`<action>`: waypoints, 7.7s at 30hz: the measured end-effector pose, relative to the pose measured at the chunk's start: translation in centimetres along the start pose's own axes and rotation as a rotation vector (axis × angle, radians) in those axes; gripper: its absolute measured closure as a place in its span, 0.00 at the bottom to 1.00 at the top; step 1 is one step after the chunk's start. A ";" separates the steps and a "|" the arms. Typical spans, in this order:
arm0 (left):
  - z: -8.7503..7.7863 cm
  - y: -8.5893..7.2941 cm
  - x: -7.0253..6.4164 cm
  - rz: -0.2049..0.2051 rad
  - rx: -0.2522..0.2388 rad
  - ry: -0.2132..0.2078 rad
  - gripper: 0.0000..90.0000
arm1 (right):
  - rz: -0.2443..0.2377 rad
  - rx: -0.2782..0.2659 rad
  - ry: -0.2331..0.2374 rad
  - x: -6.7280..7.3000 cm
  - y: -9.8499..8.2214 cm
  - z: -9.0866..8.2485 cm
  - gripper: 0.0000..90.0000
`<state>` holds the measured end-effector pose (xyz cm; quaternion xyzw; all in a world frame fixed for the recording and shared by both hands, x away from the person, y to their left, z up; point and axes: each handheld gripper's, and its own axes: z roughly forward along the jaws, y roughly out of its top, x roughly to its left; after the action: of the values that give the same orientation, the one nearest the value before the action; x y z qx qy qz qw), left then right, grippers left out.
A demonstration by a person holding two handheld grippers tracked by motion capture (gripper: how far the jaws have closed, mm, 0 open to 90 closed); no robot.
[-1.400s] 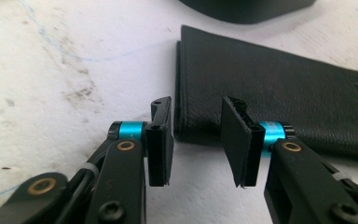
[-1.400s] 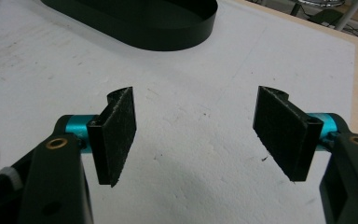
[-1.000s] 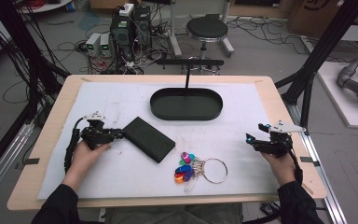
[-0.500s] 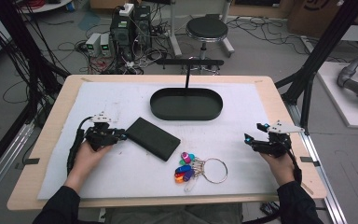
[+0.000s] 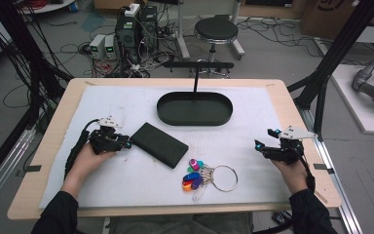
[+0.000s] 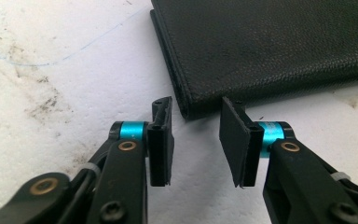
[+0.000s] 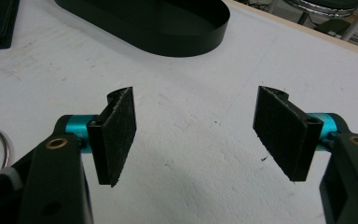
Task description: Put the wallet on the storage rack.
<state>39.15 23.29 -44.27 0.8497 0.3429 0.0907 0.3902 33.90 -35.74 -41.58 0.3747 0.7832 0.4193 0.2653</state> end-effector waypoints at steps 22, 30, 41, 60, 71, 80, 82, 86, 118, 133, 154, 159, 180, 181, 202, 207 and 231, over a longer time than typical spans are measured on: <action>-0.4 0.9 -1.5 -0.044 -0.015 -0.048 0.93 | -0.035 -0.039 0.111 2.6 1.4 0.9 0.34; -0.8 2.0 -2.3 -0.090 -0.072 -0.085 1.00 | -0.081 -0.054 0.201 5.6 2.7 2.5 0.34; 1.2 2.1 -1.7 -0.133 -0.101 -0.043 0.60 | -0.116 -0.052 0.215 6.8 3.1 3.1 0.34; 3.0 2.7 -0.8 -0.352 -0.110 -0.088 0.90 | -0.120 -0.069 0.195 6.5 3.3 3.1 0.34; 4.2 2.4 -0.7 -0.400 -0.132 -0.158 0.70 | -0.117 -0.069 0.193 6.5 3.4 3.3 0.34; 3.6 2.5 -0.8 -0.391 -0.160 -0.146 0.91 | -0.116 -0.073 0.194 6.5 3.4 3.2 0.34; 3.3 2.5 -1.1 -0.367 -0.175 -0.143 0.92 | -0.112 -0.076 0.194 6.4 3.4 3.2 0.34; 2.2 2.6 -1.7 -0.306 -0.220 -0.147 0.93 | -0.110 -0.079 0.195 6.4 3.4 3.2 0.34; -1.6 5.9 -6.3 -0.412 -0.383 -0.101 0.94 | -0.460 0.043 0.236 20.9 5.2 9.1 0.33; -1.2 4.6 -5.4 -0.455 -0.362 -0.089 0.93 | -0.526 0.093 0.214 20.6 5.3 9.1 0.88; -4.1 3.9 -5.7 0.054 -0.587 -0.098 0.49 | -0.359 0.029 0.447 13.5 8.8 6.9 0.92; -3.2 3.9 -5.9 0.174 -0.542 -0.128 0.40 | -0.368 0.037 0.482 13.0 9.1 6.7 0.92; -1.2 4.2 -6.3 0.206 -0.479 -0.195 0.83 | -0.216 -0.057 0.487 10.7 8.9 6.7 0.57; -1.1 4.1 -6.2 0.186 -0.481 -0.205 0.83 | -0.191 -0.059 0.480 10.5 8.7 6.8 0.50; -1.4 2.7 -6.2 0.167 -0.570 -0.209 0.74 | -0.206 -0.004 0.613 9.7 7.9 9.8 0.85; -1.5 2.6 -6.2 0.167 -0.576 -0.241 0.56 | -0.243 -0.042 0.676 9.6 9.1 8.0 0.86; -1.2 4.8 -8.5 0.202 -0.549 -0.329 0.84 | -0.209 -0.118 0.687 7.3 10.4 5.3 0.80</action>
<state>34.73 16.26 -39.03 0.7457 0.1521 0.0795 0.6438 37.33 -23.58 -36.08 0.1138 0.8353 0.5357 0.0491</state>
